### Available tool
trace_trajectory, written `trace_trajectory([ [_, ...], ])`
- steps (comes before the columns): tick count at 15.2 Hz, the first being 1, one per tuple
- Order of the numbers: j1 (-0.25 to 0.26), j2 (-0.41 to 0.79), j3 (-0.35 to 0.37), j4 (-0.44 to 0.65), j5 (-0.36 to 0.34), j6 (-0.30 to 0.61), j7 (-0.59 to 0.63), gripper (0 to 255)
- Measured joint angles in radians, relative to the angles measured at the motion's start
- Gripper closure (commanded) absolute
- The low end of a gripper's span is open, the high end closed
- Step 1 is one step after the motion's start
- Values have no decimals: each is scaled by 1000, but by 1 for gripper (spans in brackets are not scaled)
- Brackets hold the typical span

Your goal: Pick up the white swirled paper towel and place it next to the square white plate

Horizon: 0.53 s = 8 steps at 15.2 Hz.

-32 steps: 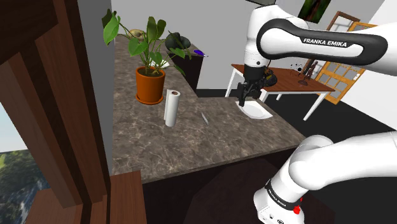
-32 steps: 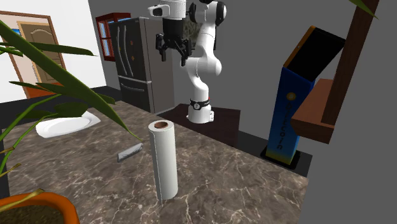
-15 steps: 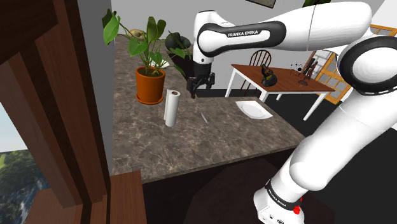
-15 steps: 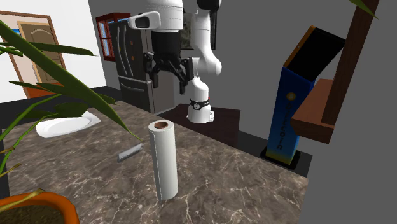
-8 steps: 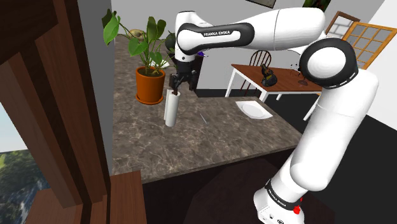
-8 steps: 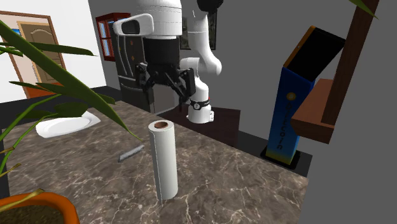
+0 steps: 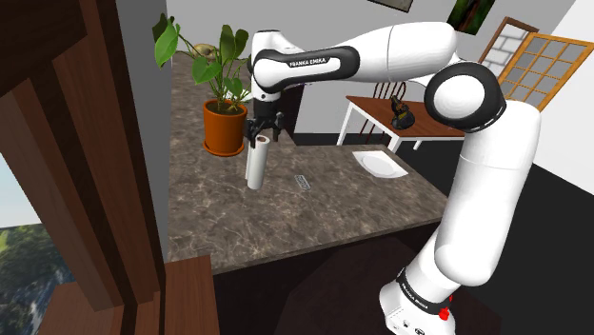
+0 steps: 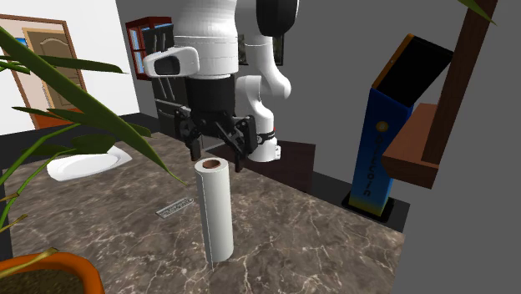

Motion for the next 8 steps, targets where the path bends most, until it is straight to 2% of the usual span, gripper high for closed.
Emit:
trace_trajectory([
  [8,-1,2,-1,-30,-1,33,1,0],
])
